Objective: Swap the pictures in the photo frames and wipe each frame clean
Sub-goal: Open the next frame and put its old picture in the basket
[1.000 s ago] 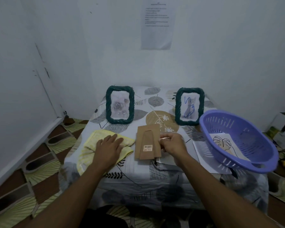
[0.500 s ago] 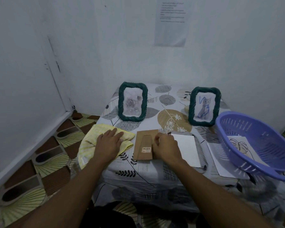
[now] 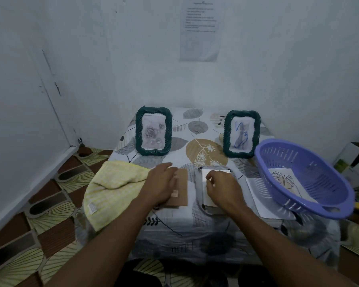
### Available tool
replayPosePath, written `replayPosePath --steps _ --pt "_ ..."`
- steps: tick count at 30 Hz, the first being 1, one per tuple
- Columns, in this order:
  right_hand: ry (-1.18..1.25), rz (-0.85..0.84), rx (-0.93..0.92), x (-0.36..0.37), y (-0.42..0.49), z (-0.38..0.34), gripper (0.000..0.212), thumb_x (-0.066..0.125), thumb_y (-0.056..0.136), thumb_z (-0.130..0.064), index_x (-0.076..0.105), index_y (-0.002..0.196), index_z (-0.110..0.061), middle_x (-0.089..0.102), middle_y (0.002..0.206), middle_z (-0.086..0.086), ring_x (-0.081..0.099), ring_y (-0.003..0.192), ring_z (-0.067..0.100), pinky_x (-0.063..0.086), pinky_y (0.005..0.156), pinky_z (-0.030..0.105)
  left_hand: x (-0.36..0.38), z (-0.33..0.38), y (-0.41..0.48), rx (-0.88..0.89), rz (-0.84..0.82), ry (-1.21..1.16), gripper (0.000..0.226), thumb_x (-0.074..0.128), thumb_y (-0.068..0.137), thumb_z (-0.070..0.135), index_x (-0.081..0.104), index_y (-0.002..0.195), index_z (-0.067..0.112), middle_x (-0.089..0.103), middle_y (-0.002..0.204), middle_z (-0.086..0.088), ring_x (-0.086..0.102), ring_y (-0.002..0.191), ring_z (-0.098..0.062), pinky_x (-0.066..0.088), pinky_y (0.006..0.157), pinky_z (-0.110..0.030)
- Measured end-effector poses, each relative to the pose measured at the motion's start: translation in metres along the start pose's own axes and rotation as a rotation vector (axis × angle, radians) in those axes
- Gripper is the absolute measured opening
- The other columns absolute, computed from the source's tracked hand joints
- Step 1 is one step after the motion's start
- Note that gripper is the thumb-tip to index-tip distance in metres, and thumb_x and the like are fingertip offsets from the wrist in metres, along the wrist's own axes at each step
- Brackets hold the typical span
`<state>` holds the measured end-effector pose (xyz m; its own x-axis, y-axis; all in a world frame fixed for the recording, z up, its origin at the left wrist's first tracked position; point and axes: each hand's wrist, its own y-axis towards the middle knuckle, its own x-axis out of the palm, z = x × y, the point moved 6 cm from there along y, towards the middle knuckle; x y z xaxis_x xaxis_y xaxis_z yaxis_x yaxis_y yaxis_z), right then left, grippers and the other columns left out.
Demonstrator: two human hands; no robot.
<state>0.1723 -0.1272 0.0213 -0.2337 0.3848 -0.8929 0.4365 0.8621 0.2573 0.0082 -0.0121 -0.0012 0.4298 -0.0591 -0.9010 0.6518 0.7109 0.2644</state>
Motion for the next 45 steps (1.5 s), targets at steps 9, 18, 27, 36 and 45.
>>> replayPosePath --steps 9,18,27,36,45 --pt "0.08 0.029 0.14 -0.02 -0.014 0.075 0.022 0.051 0.091 -0.014 0.07 0.101 -0.014 0.063 0.103 0.006 0.059 0.089 0.019 0.053 0.078 0.034 0.043 0.076 0.013 -0.143 0.047 -0.008 0.048 0.053 0.083 0.059 0.064 0.096 0.014 0.056 0.109 -0.004 0.049 0.105 -0.022 0.042 0.088 -0.037" --pt "0.205 0.095 0.103 -0.012 -0.024 0.083 0.022 0.049 0.093 -0.01 0.071 0.1 -0.008 0.057 0.106 0.003 0.049 0.084 0.01 0.032 0.073 0.017 0.056 0.086 0.01 -0.276 0.13 -0.085 0.045 0.068 0.078 0.051 0.066 0.096 0.01 0.056 0.115 -0.007 0.046 0.111 -0.025 0.039 0.094 -0.037" --pt "0.229 0.074 0.078 -0.01 -0.024 0.084 0.028 0.049 0.091 -0.011 0.07 0.109 -0.009 0.054 0.108 0.003 0.053 0.096 0.017 0.038 0.08 0.022 0.043 0.085 0.008 -0.311 0.241 -0.278 0.027 0.073 0.077 0.028 0.051 0.068 0.016 0.05 0.081 0.0 0.046 0.082 -0.019 0.035 0.068 -0.03" --pt "-0.048 0.258 -0.135 -0.089 -0.009 0.058 0.023 0.054 0.09 -0.011 0.068 0.107 -0.013 0.064 0.106 0.002 0.053 0.1 0.02 0.047 0.074 0.033 0.019 0.098 0.029 -0.404 0.148 -0.858 0.008 0.058 0.089 0.009 0.056 0.092 0.016 0.067 0.087 -0.002 0.062 0.073 -0.015 0.043 0.056 -0.024" --pt "-0.104 -0.244 0.082 -0.107 -0.027 0.133 0.026 0.059 0.089 -0.043 0.062 0.106 -0.023 0.066 0.099 0.002 0.06 0.091 0.026 0.046 0.073 0.033 0.055 0.15 0.037 -0.448 -0.007 -0.887 0.019 0.06 0.081 -0.001 0.049 0.087 0.014 0.067 0.093 -0.012 0.064 0.085 -0.027 0.054 0.075 -0.041"
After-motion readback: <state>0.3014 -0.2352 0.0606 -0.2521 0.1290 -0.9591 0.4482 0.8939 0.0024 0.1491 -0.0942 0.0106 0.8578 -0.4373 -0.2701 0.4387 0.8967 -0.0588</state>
